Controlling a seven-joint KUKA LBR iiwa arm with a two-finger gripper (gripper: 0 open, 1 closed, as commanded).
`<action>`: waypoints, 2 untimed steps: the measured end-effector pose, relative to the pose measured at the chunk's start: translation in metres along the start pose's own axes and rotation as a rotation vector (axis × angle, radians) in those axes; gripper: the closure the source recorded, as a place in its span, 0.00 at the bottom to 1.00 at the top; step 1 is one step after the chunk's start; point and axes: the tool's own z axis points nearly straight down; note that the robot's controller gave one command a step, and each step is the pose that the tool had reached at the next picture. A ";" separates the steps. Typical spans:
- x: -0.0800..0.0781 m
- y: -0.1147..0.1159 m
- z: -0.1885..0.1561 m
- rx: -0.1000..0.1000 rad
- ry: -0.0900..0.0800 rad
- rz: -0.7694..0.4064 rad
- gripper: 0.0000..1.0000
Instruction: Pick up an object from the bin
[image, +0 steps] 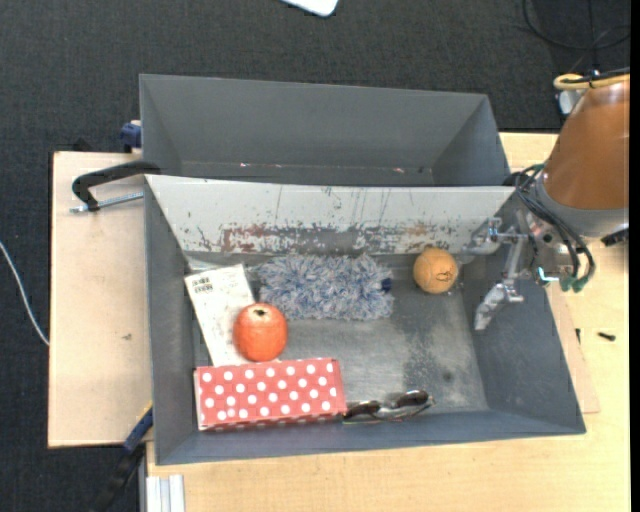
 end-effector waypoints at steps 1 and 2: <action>-0.002 0.000 -0.004 0.001 -0.008 -0.002 0.00; -0.015 0.038 0.042 0.003 -0.014 -0.005 0.00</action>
Offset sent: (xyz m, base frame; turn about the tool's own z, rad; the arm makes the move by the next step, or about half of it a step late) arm 0.0265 0.0904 -0.1094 -0.0185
